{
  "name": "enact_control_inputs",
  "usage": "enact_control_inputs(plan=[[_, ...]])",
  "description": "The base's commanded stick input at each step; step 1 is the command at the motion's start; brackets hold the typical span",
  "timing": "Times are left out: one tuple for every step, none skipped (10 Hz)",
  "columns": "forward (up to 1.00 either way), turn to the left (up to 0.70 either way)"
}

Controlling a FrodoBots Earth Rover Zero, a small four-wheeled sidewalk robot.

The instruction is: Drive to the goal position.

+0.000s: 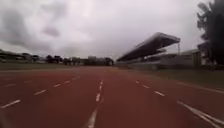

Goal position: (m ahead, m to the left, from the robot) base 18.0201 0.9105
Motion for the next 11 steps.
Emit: enact_control_inputs(plan=[[0.5,0.0],[0.5,0.0],[0.5,0.0],[0.5,0.0],[0.5,0.0],[0.5,0.0],[0.5,0.0],[0.5,0.0],[0.5,0.0],[0.5,0.0],[0.5,0.0]])
